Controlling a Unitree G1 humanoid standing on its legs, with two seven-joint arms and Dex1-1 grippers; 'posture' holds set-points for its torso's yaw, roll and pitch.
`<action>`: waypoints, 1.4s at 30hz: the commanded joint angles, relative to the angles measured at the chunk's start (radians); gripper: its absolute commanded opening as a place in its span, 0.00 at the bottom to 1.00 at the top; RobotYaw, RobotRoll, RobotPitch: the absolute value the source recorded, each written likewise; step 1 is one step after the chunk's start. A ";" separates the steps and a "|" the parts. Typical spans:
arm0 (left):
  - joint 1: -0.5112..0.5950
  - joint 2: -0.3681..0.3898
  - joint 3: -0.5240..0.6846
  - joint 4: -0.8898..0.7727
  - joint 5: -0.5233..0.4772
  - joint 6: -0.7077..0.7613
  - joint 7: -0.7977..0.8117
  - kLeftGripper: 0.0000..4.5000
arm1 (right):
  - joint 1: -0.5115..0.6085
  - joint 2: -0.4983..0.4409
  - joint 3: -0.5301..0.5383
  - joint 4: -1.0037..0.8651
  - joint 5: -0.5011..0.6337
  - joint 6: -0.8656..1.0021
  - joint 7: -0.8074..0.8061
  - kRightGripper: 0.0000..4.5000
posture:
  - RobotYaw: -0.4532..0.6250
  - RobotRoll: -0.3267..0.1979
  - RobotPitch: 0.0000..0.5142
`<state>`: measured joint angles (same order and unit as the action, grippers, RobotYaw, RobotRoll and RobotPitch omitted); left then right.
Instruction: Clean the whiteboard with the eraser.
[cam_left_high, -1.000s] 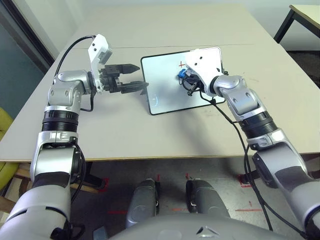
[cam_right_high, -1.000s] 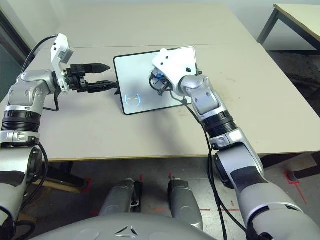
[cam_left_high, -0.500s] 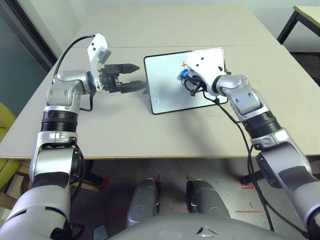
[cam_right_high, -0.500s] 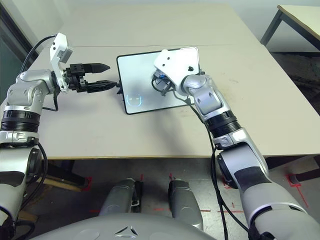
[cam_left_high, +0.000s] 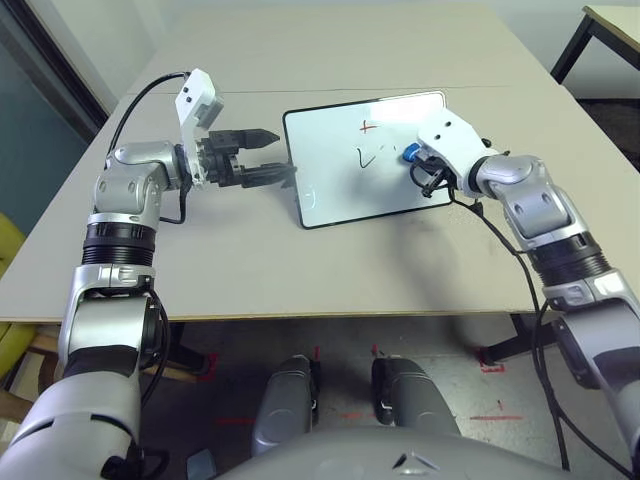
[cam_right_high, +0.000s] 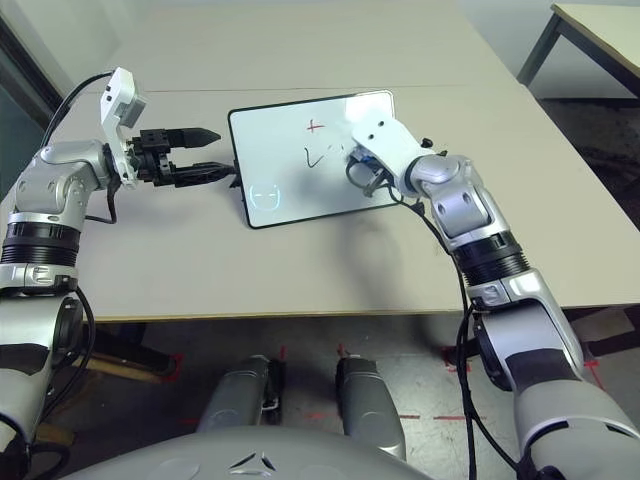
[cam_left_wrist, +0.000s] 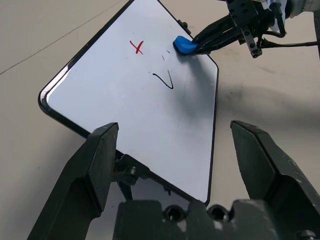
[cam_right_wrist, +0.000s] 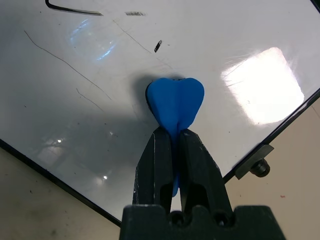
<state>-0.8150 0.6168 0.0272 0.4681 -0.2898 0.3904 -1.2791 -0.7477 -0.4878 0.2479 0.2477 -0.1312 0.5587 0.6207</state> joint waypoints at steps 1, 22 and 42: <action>0.000 0.004 -0.003 -0.011 -0.010 0.002 0.002 1.00 | -0.014 0.042 0.021 0.012 -0.006 0.010 -0.001 0.00 | 0.55 0.62 0.23; 0.024 0.013 0.009 -0.046 -0.021 0.016 0.017 1.00 | -0.102 0.222 0.101 0.038 -0.048 -0.017 0.018 0.00 | 0.58 0.62 0.21; 0.013 0.009 0.003 -0.034 -0.020 0.011 0.018 1.00 | -0.079 0.080 0.129 0.102 -0.163 -0.129 -0.002 0.00 | 0.56 0.62 0.22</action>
<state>-0.8021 0.6246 0.0302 0.4384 -0.2959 0.4027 -1.2583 -0.8533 -0.3845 0.3709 0.3040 -0.2616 0.4201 0.6255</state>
